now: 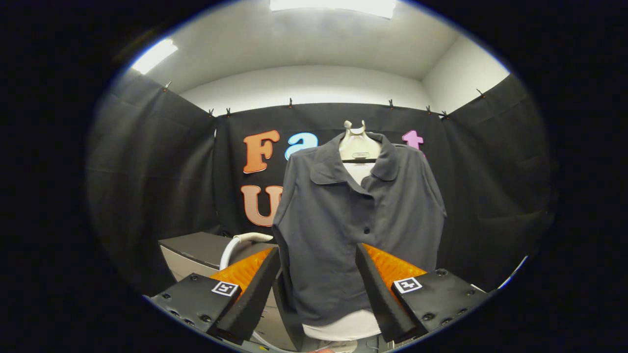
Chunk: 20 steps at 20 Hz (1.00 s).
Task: Iron the clothes twice with a garment steamer, once on the left side and once on the right side.
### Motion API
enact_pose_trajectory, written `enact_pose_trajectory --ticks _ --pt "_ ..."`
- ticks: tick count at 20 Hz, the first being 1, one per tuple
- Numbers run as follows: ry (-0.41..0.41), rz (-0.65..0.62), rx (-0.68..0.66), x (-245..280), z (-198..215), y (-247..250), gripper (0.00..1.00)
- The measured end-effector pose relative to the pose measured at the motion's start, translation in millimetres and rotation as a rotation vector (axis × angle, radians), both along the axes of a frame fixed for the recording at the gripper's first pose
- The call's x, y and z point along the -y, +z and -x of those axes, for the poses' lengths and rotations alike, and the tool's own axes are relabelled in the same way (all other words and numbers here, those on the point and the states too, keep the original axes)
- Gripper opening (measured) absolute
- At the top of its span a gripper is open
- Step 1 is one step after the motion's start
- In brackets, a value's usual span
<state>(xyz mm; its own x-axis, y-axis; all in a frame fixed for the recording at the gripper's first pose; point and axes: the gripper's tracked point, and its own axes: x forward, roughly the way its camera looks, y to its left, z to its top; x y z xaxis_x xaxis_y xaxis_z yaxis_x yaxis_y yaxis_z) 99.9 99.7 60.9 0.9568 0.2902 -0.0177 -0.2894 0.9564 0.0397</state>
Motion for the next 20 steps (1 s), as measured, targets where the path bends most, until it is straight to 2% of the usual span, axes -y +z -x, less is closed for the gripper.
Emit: enact_pose_trajectory --ticks 4,7,11,14,18,20 --pt "0.089 0.012 0.006 -66 -35 9 1.0" --pt "0.158 0.048 0.002 -139 -57 9 1.0" --pt "0.253 0.079 -0.062 -247 -110 -7 0.99" --pt "0.277 0.106 -0.203 -307 -176 -31 0.98" --pt "0.315 0.131 -0.521 -375 -249 -92 0.99" --pt "0.276 0.152 -0.642 -390 -286 -124 0.99"
